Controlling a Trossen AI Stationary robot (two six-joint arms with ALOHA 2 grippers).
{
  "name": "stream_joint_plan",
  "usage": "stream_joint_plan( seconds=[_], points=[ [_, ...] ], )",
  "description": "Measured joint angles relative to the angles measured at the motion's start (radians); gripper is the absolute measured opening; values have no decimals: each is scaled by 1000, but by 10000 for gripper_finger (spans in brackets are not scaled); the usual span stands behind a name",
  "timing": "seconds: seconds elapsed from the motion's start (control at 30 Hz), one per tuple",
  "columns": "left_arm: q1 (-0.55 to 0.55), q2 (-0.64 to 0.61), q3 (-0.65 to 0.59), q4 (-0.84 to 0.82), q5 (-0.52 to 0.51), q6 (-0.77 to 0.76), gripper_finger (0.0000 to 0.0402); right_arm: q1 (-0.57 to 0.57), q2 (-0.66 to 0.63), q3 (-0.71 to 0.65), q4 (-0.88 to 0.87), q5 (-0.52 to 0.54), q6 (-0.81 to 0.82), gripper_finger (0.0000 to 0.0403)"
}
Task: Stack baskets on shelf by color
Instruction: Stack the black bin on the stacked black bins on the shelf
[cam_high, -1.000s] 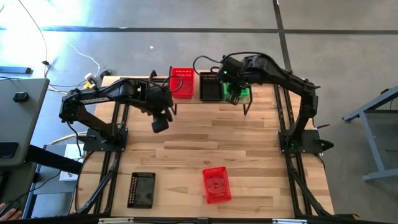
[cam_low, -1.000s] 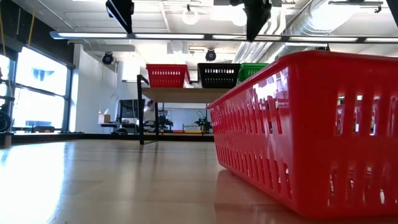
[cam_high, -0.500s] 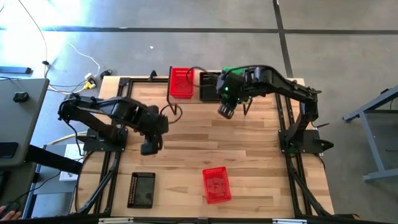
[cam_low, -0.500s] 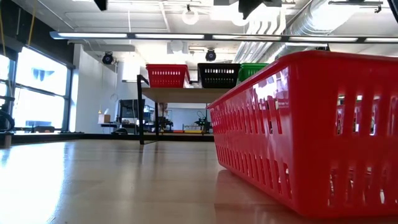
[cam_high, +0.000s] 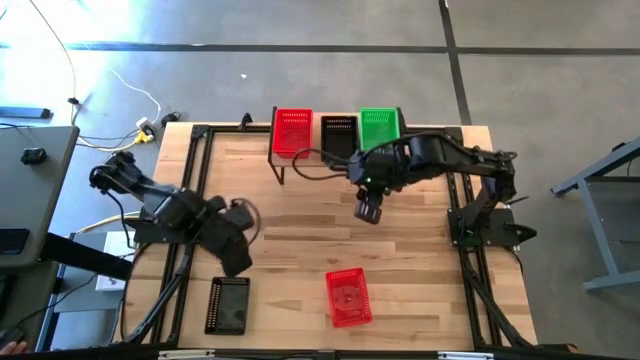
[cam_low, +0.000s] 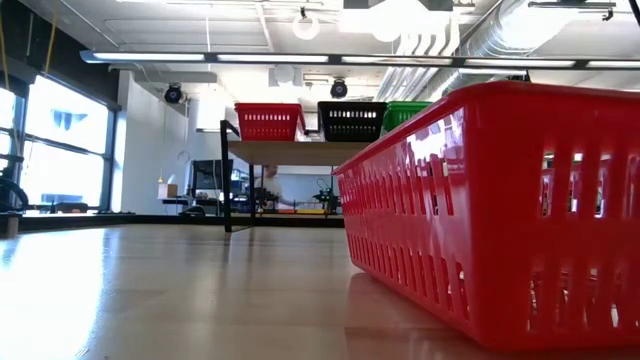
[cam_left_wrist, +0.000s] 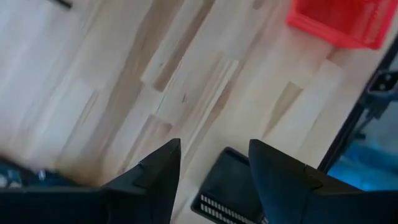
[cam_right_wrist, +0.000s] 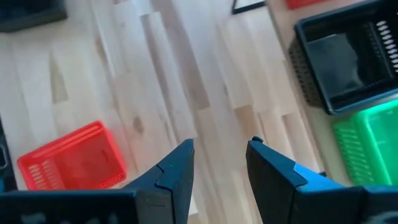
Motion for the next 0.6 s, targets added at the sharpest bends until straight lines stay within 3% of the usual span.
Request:
stream_joint_plan(
  seconds=[0.27,0.6],
  points=[
    [-203,0,-21,-59,-122,-407,181,53,0,0,0,1,-29,130],
    [-374,0,-207,-53,-75,-799,181,58,0,0,1,9,-54,130]
  ],
)
